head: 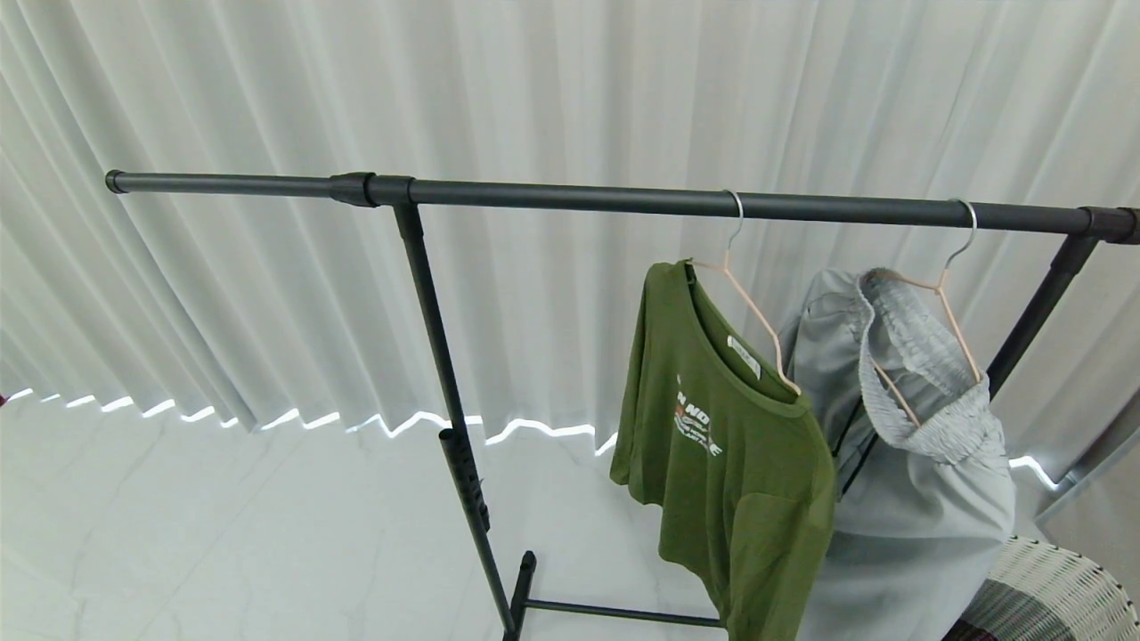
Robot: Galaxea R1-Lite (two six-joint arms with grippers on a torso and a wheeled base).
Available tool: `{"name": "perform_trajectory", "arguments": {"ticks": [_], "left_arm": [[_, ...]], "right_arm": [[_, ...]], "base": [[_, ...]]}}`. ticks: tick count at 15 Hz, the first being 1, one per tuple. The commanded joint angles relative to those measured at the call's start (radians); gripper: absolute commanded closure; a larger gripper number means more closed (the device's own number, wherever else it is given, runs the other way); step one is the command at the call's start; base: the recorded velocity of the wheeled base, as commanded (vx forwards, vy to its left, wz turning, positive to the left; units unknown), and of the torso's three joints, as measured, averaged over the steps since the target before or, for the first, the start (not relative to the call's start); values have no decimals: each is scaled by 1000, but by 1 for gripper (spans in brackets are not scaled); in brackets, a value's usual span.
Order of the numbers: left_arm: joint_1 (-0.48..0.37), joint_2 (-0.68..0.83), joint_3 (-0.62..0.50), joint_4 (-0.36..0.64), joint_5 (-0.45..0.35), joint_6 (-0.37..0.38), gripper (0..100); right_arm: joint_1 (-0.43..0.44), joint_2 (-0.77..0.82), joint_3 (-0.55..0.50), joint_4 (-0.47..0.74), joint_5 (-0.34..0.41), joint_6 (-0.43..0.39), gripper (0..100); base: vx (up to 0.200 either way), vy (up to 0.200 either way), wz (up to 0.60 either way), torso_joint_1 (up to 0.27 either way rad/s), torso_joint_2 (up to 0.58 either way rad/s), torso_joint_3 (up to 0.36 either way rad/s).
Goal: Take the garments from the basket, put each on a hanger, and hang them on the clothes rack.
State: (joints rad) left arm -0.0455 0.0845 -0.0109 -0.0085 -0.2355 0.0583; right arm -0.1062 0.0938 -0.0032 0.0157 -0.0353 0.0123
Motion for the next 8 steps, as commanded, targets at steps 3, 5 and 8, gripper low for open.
{"name": "perform_trajectory", "arguments": {"ticks": [3, 5, 8], "left_arm": [[19, -20, 11, 18, 139, -2, 0], [49, -84, 11, 18, 140, -9, 0], [50, -84, 11, 19, 142, -11, 0]], "right_arm": [[0, 3, 0, 0, -11, -2, 0], [54, 3, 0, 0, -1, -28, 0], [125, -49, 0, 1, -5, -20, 0]], "base": [[0, 0, 0, 0, 0, 0], [0, 0, 0, 0, 0, 0], [0, 0, 0, 0, 0, 0]]}}
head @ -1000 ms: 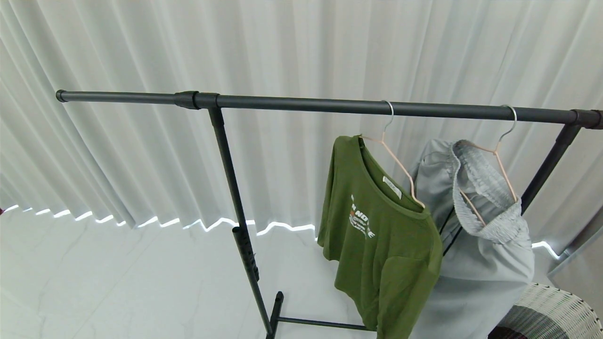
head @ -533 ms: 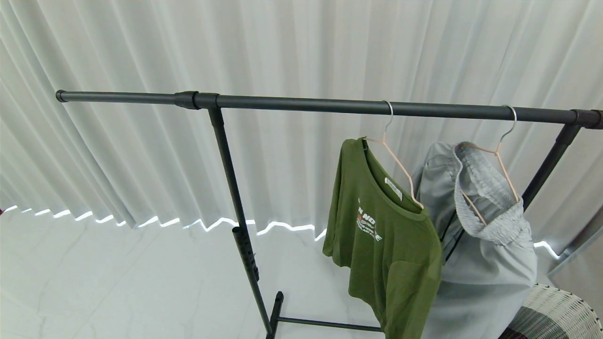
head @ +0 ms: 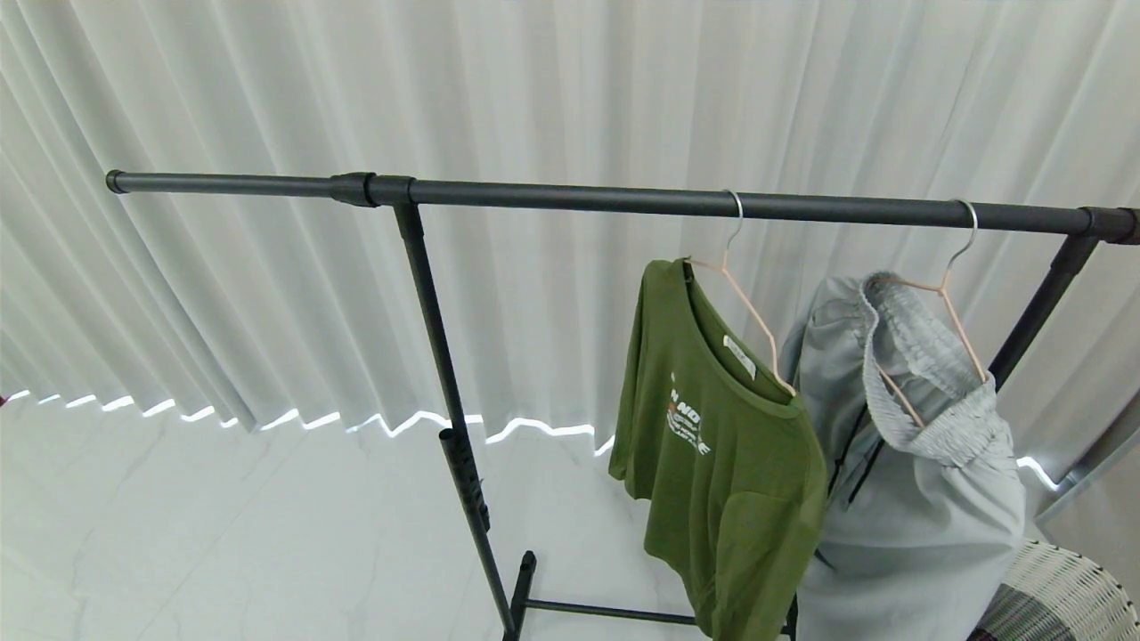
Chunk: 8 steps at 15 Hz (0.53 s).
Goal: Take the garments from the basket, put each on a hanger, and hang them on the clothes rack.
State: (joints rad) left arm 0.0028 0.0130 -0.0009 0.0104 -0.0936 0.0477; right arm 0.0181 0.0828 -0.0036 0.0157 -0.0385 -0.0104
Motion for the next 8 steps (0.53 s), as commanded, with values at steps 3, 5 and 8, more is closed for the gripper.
{"name": "perform_trajectory", "arguments": {"ticks": [3, 5, 8], "left_arm": [[3, -13, 1, 0, 0, 0, 0], [3, -13, -1, 0, 0, 0, 0], [3, -13, 1, 0, 0, 0, 0]], "right_arm": [[-20, -81, 1, 0, -15, 18, 0], [-20, -83, 1, 0, -15, 18, 0], [-20, -83, 1, 0, -15, 18, 0]], "base": [[0, 0, 0, 0, 0, 0], [0, 0, 0, 0, 0, 0], [0, 0, 0, 0, 0, 0]]}}
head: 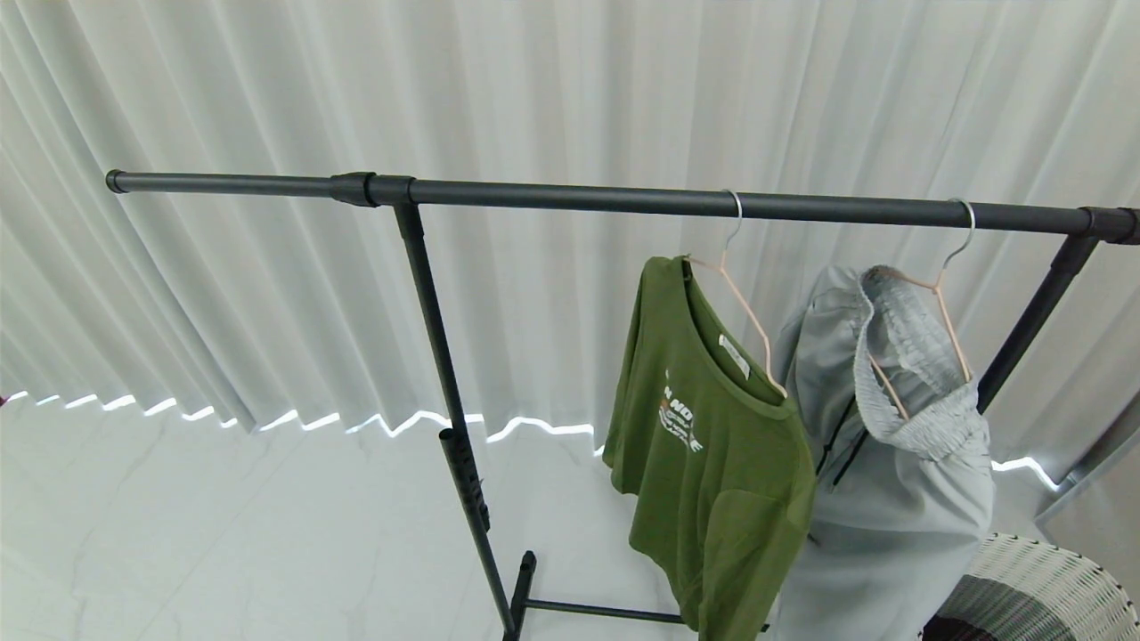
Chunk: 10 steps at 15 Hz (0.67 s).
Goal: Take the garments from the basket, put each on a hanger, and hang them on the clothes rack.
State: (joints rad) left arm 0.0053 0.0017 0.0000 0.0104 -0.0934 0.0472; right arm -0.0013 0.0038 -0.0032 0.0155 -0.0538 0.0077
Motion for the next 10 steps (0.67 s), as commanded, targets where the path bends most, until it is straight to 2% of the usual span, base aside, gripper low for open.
{"name": "perform_trajectory", "arguments": {"ticks": [1, 10], "left_arm": [[-1, -2, 0, 0, 0, 0, 0], [1, -2, 0, 0, 0, 0, 0]], "right_arm": [[0, -2, 0, 0, 0, 0, 0], [0, -4, 0, 0, 0, 0, 0]], "base": [[0, 0, 0, 0, 0, 0], [0, 0, 0, 0, 0, 0]]}}
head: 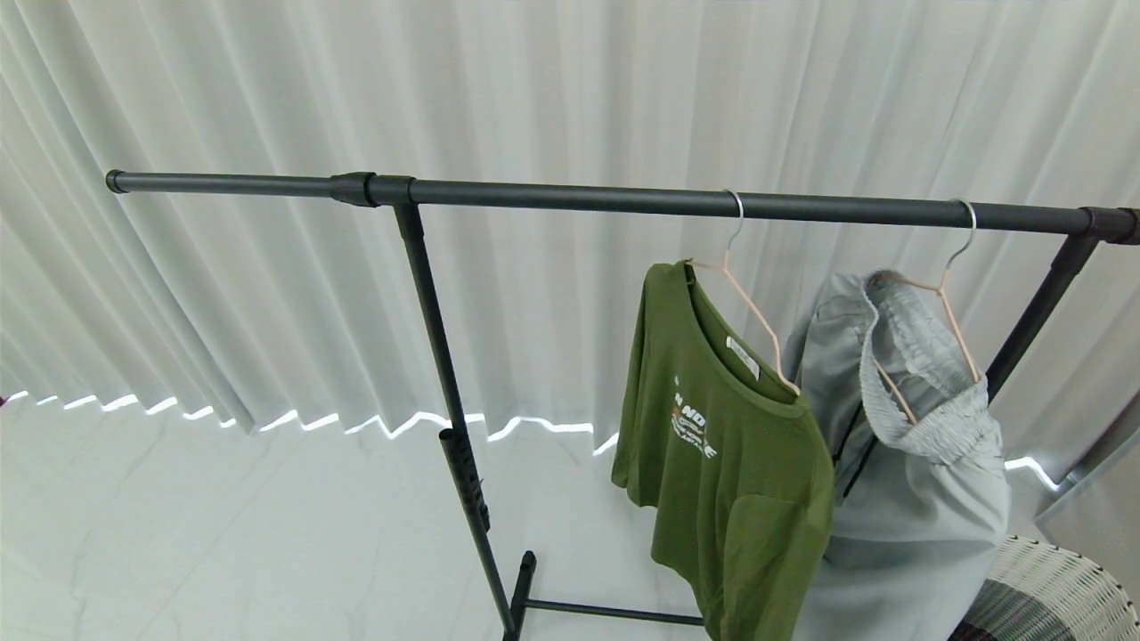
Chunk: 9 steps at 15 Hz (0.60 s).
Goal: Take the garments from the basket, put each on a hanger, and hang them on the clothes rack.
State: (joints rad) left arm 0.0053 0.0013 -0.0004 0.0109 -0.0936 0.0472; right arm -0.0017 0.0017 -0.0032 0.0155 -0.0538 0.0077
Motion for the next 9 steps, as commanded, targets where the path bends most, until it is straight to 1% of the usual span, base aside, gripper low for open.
{"name": "perform_trajectory", "arguments": {"ticks": [1, 9], "left_arm": [[1, -1, 0, 0, 0, 0, 0], [1, -1, 0, 0, 0, 0, 0]], "right_arm": [[0, -2, 0, 0, 0, 0, 0], [0, -2, 0, 0, 0, -2, 0]], "base": [[0, 0, 0, 0, 0, 0], [0, 0, 0, 0, 0, 0]]}}
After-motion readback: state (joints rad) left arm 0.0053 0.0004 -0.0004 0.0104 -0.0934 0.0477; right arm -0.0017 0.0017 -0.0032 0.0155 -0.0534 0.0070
